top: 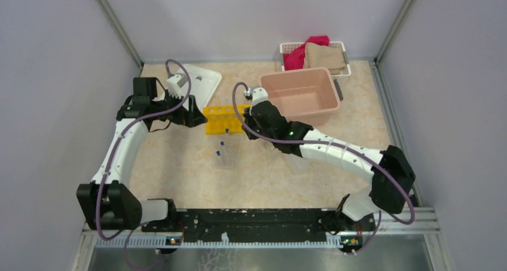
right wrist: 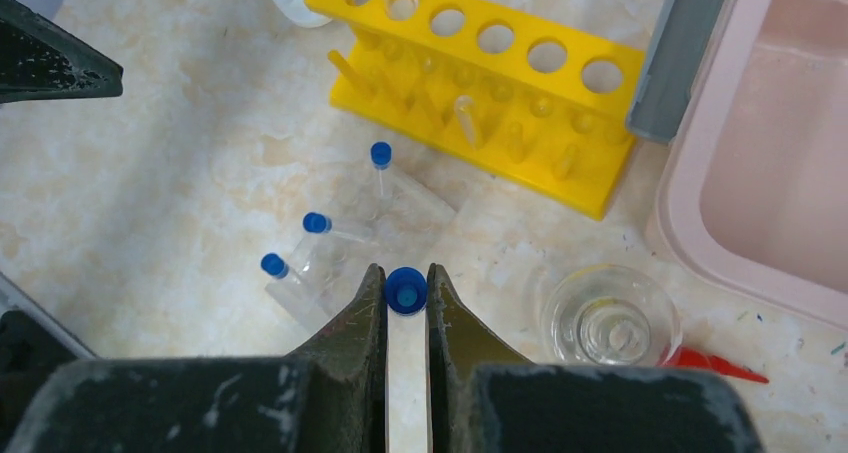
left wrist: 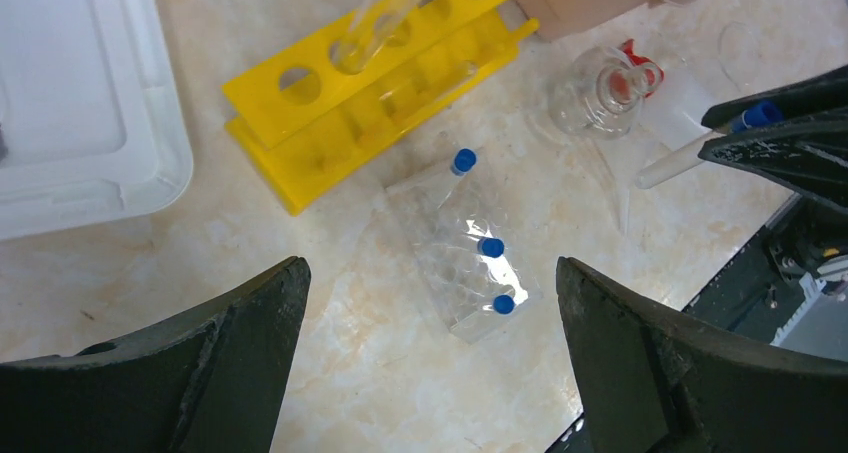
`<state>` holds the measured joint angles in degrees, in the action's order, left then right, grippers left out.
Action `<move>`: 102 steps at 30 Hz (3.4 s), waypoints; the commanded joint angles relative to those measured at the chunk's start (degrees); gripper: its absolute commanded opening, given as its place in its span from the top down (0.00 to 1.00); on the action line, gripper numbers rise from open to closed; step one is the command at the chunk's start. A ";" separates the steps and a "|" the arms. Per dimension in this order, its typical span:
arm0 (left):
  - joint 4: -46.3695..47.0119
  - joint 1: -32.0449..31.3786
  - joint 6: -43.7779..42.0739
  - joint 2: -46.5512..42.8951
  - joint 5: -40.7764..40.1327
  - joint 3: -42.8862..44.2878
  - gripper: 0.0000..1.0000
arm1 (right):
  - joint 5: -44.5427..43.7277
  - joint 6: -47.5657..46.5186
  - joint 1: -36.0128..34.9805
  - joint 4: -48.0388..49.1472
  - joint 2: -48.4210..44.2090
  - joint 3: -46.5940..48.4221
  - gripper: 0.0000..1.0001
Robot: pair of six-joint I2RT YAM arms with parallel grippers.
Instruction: Organize the chemistry lab equipment
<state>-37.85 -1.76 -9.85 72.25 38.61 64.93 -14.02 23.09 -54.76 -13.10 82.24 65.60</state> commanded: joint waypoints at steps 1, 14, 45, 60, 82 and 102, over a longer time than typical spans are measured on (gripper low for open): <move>1.28 2.61 2.39 1.65 -1.57 -0.33 0.01 | -3.15 -4.61 -1.97 11.96 2.31 -0.09 1.00; -0.90 9.36 1.22 3.86 1.23 0.09 0.01 | -6.48 -6.41 -5.00 19.00 14.15 1.38 1.00; -3.14 10.32 0.44 4.31 3.84 2.30 0.01 | -6.85 -4.77 -6.40 26.55 16.46 -6.23 1.00; -4.07 10.69 -0.15 4.30 3.59 3.25 0.01 | -7.94 -4.70 -6.41 28.67 18.26 -6.79 1.00; -4.55 11.24 -0.44 4.13 3.67 4.07 0.01 | -6.85 -6.93 -6.91 31.71 18.59 -9.65 1.00; -4.51 11.33 -0.17 4.64 4.11 5.25 0.01 | -7.86 -9.27 -7.90 35.13 17.33 -12.77 0.97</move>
<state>-42.26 9.17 -9.23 76.62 41.50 68.07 -21.21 14.50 -62.11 18.70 100.36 53.93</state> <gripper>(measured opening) 0.989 0.070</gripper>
